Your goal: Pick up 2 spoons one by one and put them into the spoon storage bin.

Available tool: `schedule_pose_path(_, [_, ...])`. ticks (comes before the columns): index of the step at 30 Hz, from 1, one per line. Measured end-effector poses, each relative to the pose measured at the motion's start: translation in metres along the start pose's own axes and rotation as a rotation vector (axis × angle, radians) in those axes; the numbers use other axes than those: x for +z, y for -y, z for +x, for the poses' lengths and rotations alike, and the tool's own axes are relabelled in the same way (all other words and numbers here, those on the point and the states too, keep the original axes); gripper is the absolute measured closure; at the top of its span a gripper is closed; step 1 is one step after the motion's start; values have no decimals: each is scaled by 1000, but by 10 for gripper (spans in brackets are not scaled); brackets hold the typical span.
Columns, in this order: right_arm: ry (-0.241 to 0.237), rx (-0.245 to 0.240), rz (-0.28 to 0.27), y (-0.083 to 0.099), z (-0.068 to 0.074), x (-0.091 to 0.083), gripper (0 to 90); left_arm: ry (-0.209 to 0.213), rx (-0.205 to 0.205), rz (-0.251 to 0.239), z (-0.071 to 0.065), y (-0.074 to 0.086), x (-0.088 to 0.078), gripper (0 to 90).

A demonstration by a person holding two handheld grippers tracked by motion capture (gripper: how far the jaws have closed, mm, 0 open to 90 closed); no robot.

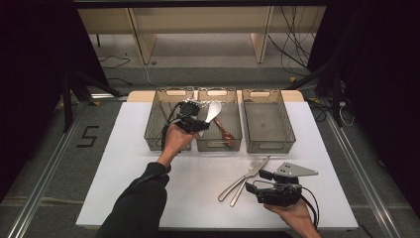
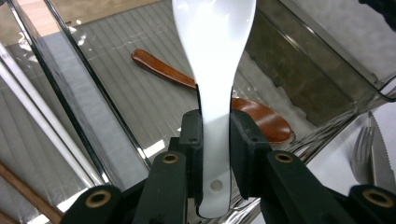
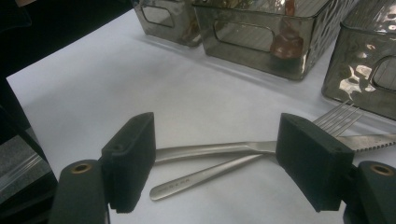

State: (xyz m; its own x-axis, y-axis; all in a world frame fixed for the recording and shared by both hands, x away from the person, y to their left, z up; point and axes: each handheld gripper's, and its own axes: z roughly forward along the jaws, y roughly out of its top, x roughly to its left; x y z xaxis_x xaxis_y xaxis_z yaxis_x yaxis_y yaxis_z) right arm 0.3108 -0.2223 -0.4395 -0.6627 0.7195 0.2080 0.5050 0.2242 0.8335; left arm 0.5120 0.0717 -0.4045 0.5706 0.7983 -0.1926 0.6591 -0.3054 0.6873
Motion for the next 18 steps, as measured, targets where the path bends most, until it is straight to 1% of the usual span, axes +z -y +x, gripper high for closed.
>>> schedule_pose_path(3, [-1,-3,0,0,0,0,294,-2,-9,2,1,1,2,755])
schedule_pose_path(5, [-2,-6,-1,0,1,0,294,-1,-7,3,1,2,3,755])
schedule_pose_path(10, [-1,-3,-1,0,0,0,294,-15,-15,25,3,4,7,752])
schedule_pose_path(13, [-2,-2,0,0,0,0,294,-9,-15,38,3,6,9,747])
schedule_pose_path(14, [-3,-2,0,0,0,0,294,-7,-21,42,3,6,10,743])
schedule_pose_path(15, [-2,-2,0,0,0,0,294,-7,-27,39,4,7,10,733])
schedule_pose_path(17, [-2,-4,-1,0,0,0,294,0,-43,40,5,6,9,642])
schedule_pose_path(18, [-2,-4,-2,0,0,0,294,1,-47,32,4,6,8,616])
